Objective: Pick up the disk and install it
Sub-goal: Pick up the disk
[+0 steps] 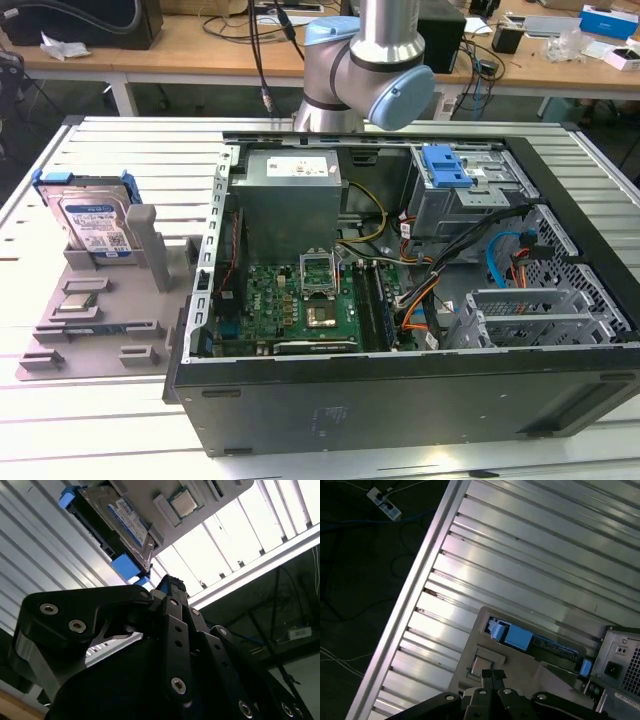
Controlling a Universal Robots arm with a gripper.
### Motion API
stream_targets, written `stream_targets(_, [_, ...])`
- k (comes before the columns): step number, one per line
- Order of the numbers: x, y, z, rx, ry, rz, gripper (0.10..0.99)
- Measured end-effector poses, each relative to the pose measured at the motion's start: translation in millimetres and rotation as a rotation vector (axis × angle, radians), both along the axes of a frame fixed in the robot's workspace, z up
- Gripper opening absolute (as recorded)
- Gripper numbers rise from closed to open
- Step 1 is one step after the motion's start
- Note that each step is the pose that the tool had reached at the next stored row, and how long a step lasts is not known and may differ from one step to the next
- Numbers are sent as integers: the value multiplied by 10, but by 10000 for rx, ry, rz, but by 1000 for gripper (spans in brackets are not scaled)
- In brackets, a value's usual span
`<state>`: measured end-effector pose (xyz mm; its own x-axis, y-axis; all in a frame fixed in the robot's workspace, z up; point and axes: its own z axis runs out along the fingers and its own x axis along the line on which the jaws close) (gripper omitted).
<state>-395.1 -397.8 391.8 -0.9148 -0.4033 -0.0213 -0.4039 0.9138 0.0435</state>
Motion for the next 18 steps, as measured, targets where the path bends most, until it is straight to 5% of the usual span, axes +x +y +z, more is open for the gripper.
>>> stream_targets(18, [0,0,0,0,0,2981,106])
